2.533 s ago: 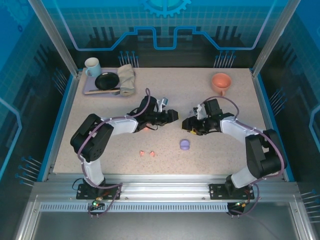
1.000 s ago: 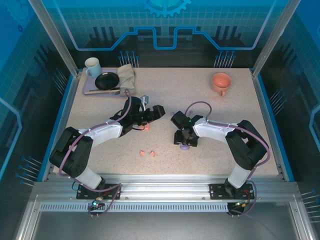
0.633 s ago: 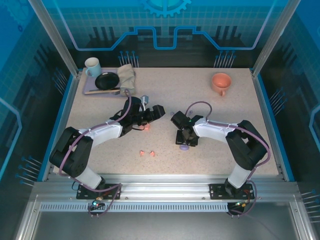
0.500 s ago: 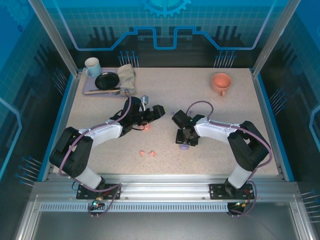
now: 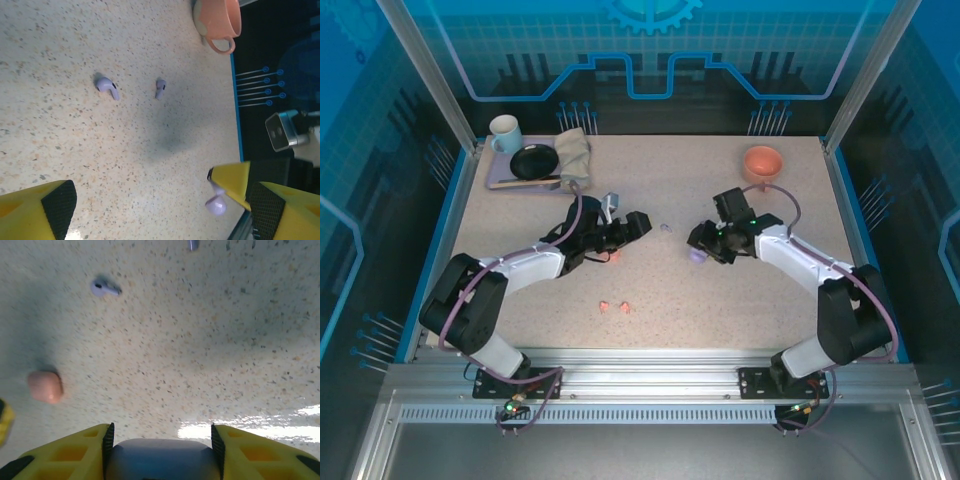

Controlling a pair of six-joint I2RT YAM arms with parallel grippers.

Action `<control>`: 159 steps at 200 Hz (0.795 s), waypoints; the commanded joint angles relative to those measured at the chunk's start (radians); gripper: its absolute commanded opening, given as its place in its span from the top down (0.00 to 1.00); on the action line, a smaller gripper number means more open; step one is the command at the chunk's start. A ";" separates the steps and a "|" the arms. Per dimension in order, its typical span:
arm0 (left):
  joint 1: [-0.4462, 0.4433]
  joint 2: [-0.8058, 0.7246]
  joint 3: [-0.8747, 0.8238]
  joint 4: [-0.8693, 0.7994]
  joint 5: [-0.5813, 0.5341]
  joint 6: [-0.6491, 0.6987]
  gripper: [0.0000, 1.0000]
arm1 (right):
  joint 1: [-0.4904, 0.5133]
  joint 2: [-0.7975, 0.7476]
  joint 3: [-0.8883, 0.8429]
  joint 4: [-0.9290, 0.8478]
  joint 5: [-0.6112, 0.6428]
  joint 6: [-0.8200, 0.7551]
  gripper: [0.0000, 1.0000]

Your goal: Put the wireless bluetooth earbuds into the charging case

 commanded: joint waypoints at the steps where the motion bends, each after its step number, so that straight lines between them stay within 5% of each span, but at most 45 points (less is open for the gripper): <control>1: 0.006 0.041 -0.019 0.160 0.117 -0.066 0.08 | -0.045 -0.014 0.035 0.040 -0.154 0.033 0.64; 60: -0.047 0.129 0.020 0.334 0.277 -0.086 0.12 | -0.110 0.005 0.007 0.205 -0.345 0.162 0.65; 159: -0.089 0.191 0.095 0.388 0.293 -0.042 0.30 | -0.147 0.056 0.010 0.283 -0.484 0.270 0.66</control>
